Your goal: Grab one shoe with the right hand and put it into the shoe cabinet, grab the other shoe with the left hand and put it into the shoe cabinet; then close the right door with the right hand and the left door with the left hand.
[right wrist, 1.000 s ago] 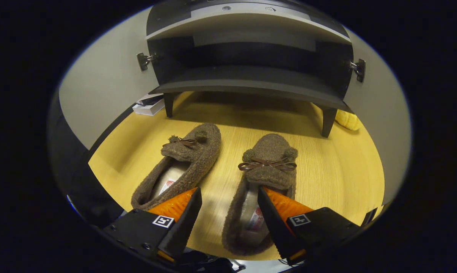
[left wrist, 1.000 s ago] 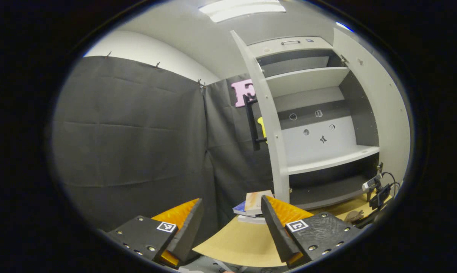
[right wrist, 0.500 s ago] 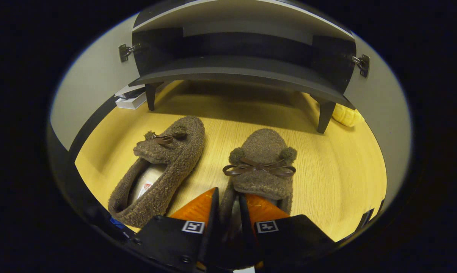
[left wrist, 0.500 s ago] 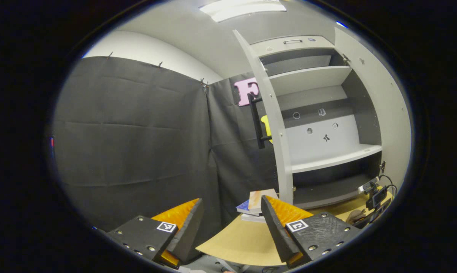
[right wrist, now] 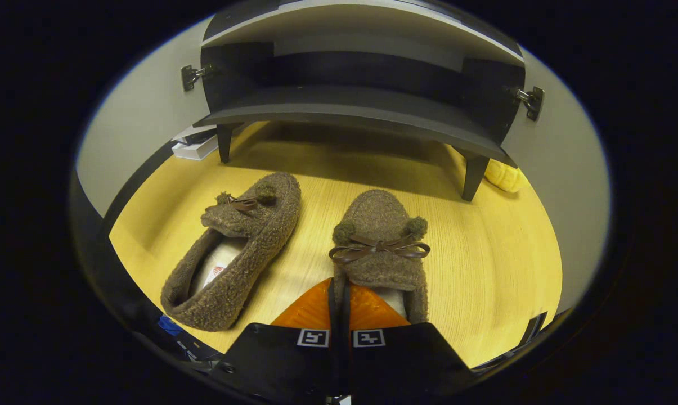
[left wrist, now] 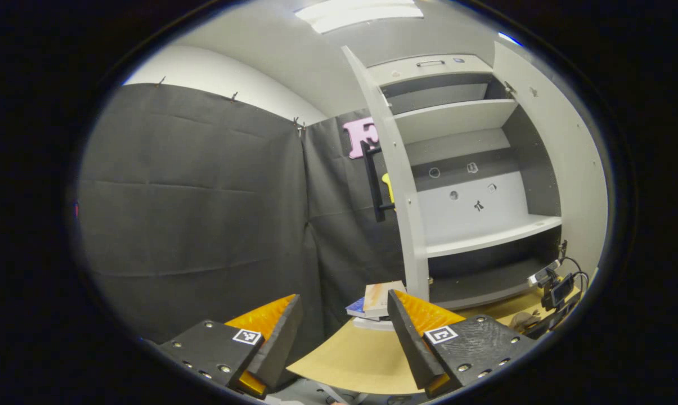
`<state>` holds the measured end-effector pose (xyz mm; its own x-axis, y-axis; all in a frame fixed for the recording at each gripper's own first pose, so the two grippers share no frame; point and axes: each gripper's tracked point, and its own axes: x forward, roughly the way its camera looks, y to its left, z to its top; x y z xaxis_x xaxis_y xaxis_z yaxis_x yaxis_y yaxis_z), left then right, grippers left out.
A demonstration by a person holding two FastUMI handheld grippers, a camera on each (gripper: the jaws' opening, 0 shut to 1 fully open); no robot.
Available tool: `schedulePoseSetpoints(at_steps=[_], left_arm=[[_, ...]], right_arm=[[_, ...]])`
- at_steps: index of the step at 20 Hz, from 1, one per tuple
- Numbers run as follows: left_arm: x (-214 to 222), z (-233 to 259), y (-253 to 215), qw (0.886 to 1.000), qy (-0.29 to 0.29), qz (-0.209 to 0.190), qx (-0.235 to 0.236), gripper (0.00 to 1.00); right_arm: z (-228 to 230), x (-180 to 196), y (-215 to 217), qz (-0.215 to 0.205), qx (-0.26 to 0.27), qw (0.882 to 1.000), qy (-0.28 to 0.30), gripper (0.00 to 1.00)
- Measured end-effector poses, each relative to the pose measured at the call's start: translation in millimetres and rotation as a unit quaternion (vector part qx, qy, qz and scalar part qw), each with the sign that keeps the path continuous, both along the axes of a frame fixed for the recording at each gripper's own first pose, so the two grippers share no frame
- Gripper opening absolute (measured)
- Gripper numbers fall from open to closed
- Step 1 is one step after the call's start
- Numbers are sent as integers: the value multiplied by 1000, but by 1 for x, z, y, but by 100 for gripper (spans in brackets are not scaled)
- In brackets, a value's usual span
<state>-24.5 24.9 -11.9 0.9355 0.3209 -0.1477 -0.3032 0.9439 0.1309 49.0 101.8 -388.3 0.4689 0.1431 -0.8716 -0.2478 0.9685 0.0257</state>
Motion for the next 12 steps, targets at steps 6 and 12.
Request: schedulePoseSetpoints(at_steps=[6,12], left_arm=[[3,0,-3,1000,-11,-22,-5,95],[8,1,-4,999,-19,-43,-7,85]], right_arm=[[36,4,-7,-22,38,999,-14,2],[93,19,-16,-24,46,997,-61,2]])
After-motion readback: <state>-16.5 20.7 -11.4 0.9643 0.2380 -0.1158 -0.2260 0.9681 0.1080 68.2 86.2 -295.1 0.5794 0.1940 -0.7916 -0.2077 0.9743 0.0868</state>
